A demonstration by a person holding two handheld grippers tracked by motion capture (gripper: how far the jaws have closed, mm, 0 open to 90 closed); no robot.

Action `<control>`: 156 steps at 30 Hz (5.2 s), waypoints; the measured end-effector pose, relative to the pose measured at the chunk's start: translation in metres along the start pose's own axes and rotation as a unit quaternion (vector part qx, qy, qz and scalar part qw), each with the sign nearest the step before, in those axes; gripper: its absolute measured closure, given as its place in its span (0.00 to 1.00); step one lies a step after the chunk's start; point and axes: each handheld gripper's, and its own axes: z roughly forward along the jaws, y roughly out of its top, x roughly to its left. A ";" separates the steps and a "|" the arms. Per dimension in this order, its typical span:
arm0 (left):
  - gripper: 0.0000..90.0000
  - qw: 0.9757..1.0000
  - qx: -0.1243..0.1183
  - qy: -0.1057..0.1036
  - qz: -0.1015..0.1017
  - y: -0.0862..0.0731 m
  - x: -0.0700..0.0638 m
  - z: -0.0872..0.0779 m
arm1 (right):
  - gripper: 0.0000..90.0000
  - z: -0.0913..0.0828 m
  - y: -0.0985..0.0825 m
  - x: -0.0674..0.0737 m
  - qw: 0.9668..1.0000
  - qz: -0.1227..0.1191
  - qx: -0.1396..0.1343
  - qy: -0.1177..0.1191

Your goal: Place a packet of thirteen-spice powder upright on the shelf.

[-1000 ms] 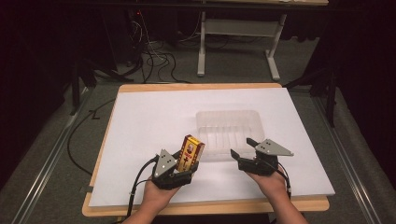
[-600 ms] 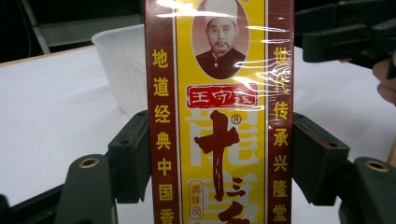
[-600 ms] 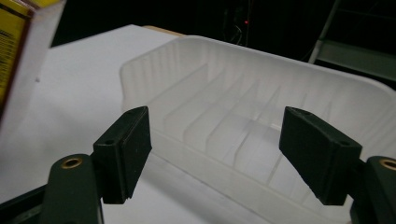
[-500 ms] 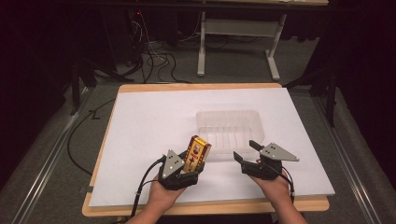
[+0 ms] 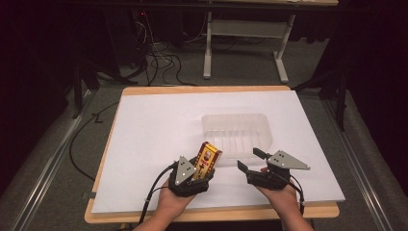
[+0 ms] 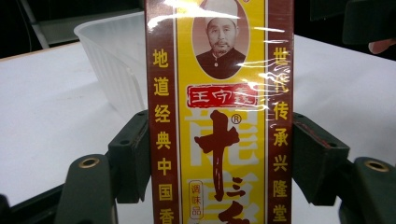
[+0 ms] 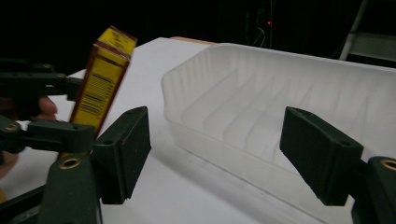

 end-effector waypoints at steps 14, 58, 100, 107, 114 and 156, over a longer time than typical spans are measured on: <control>0.36 1.000 0.022 0.000 0.005 -0.004 -0.001 0.001 | 0.25 0.014 0.010 0.020 0.999 0.019 -0.005 0.050; 0.36 0.999 0.024 -0.004 0.031 -0.009 -0.030 0.011 | 0.72 0.035 0.003 0.031 0.989 0.068 0.033 0.125; 0.30 1.000 0.009 0.014 -0.006 0.008 0.026 -0.015 | 0.76 0.004 0.005 -0.004 0.999 0.032 0.006 0.005; 0.29 0.999 0.008 0.038 -0.009 0.010 0.050 -0.033 | 0.76 -0.008 0.005 -0.017 0.999 0.039 0.000 -0.021; 0.29 0.996 0.047 0.070 -0.022 -0.013 0.081 -0.052 | 0.76 -0.021 0.005 -0.023 0.998 0.043 -0.004 -0.042; 0.29 0.998 0.030 0.055 0.004 -0.012 0.072 -0.046 | 0.76 -0.019 0.037 -0.021 0.987 0.062 -0.025 -0.147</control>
